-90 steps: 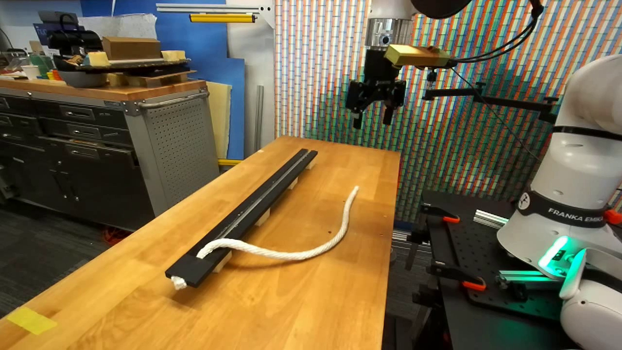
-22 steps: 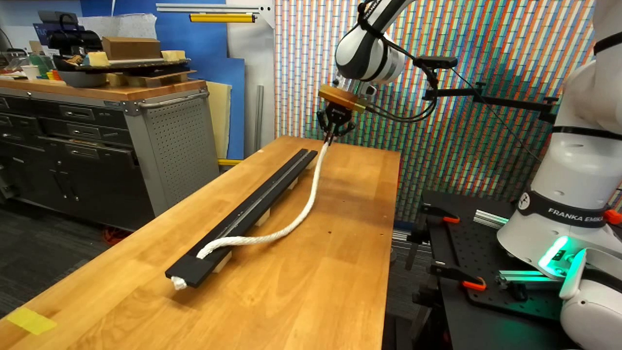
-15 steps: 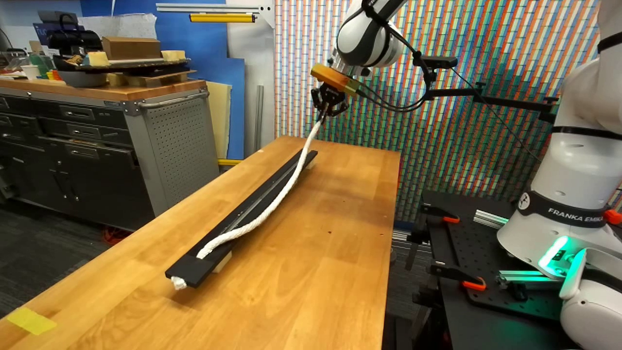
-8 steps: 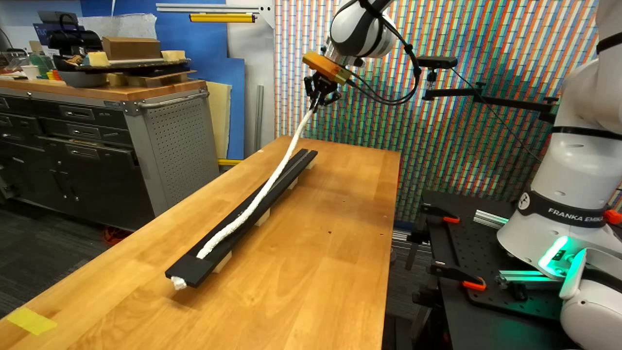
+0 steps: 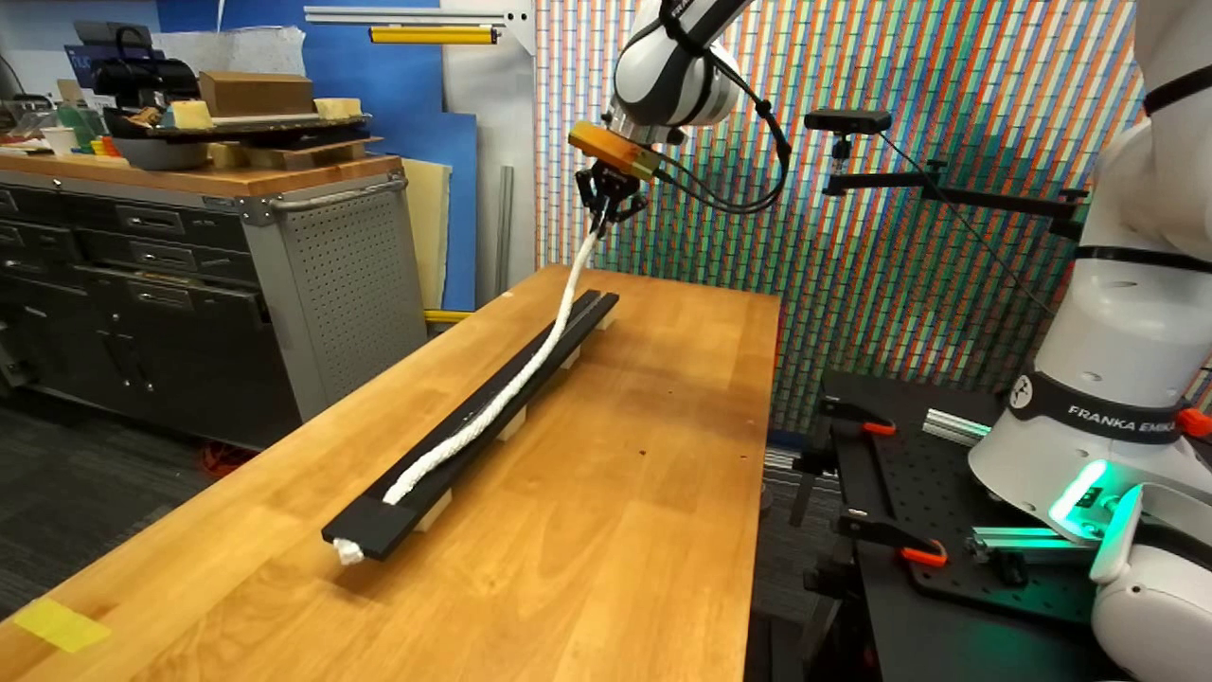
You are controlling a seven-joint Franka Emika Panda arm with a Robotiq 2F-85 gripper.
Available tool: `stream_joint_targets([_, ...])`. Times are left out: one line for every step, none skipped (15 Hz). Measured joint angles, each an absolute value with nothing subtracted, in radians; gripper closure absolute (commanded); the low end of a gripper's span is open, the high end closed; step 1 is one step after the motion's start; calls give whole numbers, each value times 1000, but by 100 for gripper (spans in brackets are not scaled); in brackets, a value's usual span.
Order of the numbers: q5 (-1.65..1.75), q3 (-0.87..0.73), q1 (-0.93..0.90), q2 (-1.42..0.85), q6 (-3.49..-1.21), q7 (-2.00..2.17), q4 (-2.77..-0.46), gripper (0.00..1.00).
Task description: Put the rope in the groove on the black object
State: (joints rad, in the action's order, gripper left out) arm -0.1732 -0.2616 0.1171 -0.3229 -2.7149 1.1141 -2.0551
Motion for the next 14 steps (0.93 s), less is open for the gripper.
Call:
stream_joint_targets([-173, -262, 118, -342, -2711, 1114, -2039, 97])
stream_joint_targets([-173, -263, 118, -360, -2711, 1115, -2023, 97])
stream_joint_targets([-173, -264, 119, -377, -2711, 1115, -2010, 97])
stream_joint_targets([-173, -265, 119, -392, -2710, 1115, -1998, 97])
stream_joint_targets([-173, -267, 121, -405, -2710, 1115, -1989, 97])
stream_joint_targets([-173, -269, 122, -418, -2709, 1115, -1980, 97])
stream_joint_targets([-173, -271, 124, -429, -2709, 1115, -1974, 97])
stream_joint_targets([-173, -275, 126, -440, -2709, 1115, -1967, 97])
stream_joint_targets([-173, -278, 130, -450, -2709, 1115, -1962, 97])
stream_joint_targets([-173, -281, 133, -460, -2709, 1115, -1957, 97])
stream_joint_targets([-173, -283, 137, -470, -2708, 1115, -1952, 97])
stream_joint_targets([-173, -283, 140, -481, -2703, 1115, -1948, 97])
stream_joint_targets([-173, -283, 143, -492, -2695, 1115, -1943, 97])
stream_joint_targets([-173, -283, 145, -503, -2689, 1115, -1939, 97])
